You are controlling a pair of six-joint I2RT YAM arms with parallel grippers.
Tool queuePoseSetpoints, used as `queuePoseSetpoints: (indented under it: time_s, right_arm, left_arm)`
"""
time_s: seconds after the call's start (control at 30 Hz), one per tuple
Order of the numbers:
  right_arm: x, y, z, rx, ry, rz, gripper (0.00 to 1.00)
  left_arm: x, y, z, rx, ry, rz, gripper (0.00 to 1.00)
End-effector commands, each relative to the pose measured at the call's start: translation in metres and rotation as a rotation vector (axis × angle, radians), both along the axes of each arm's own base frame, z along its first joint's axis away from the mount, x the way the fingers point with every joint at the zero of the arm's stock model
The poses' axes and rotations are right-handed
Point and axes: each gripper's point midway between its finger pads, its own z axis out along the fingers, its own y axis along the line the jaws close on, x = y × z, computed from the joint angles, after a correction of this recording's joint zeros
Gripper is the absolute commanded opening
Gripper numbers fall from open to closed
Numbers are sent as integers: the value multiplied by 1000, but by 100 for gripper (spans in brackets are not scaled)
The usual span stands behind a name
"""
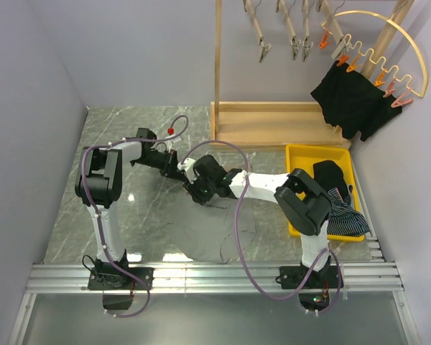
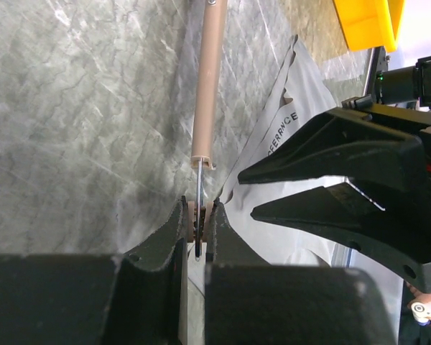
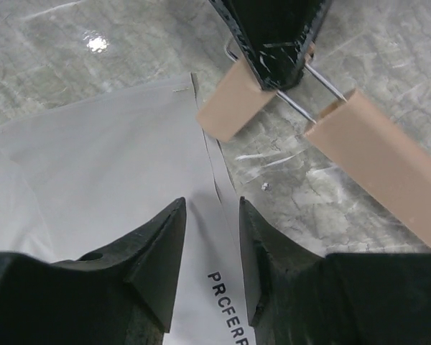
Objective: Clip the underwear to the hanger
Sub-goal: Open the clamp at the hanger, then clamp the underwear onto the hanger.
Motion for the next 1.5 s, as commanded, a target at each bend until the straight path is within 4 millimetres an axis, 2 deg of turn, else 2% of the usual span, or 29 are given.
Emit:
queuePoseSetpoints:
  time_s: [0.0,0.3,0.63,1.1,1.47]
  right_arm:
    - [1,8,-2,17,-18,41,42]
    - [-6,11,-14,-5,2,91,28]
    - [5,15,5,12,-79,109,1]
    - [-3,21,20,25,-150,151,0]
    - [0,18,32,27,-195,142,0]
  left_arm:
    - [7,0,-10,57,-38,-8,0]
    - [6,2,-16,97,-44,-15,0]
    - [0,1,-20,114,-34,-39,0]
    - [-6,-3,-22,115,-26,-76,0]
    - [-15,-4,-23,108,-13,-110,0]
